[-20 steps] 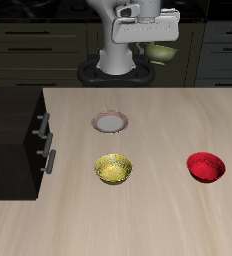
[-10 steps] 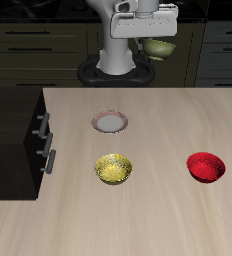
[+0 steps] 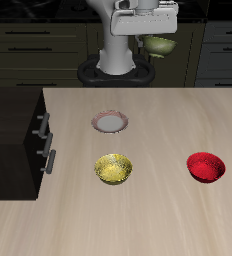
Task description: Place the green bowl on top of the wooden cabinet
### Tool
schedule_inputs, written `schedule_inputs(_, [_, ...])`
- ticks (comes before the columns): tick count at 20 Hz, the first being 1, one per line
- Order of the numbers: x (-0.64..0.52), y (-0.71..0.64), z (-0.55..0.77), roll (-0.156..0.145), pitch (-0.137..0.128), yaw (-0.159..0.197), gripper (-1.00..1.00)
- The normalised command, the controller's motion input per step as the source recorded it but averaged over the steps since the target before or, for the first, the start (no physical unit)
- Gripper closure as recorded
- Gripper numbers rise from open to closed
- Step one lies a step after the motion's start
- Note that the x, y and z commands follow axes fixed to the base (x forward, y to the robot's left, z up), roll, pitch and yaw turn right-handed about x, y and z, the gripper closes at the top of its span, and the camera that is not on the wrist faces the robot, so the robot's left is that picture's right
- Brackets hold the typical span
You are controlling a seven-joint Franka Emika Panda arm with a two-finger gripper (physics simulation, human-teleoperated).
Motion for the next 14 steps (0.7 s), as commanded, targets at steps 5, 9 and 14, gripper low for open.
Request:
schedule_inputs(5, [-0.01, -0.02, 0.09, 0.002, -0.005, -0.002, 1.0])
schedule_inputs(9, [0.0, -0.04, 0.11, -0.011, -0.029, 0.009, 1.0])
schedule_inputs(14, [0.02, -0.02, 0.0, -0.001, 0.0, 0.003, 1.0])
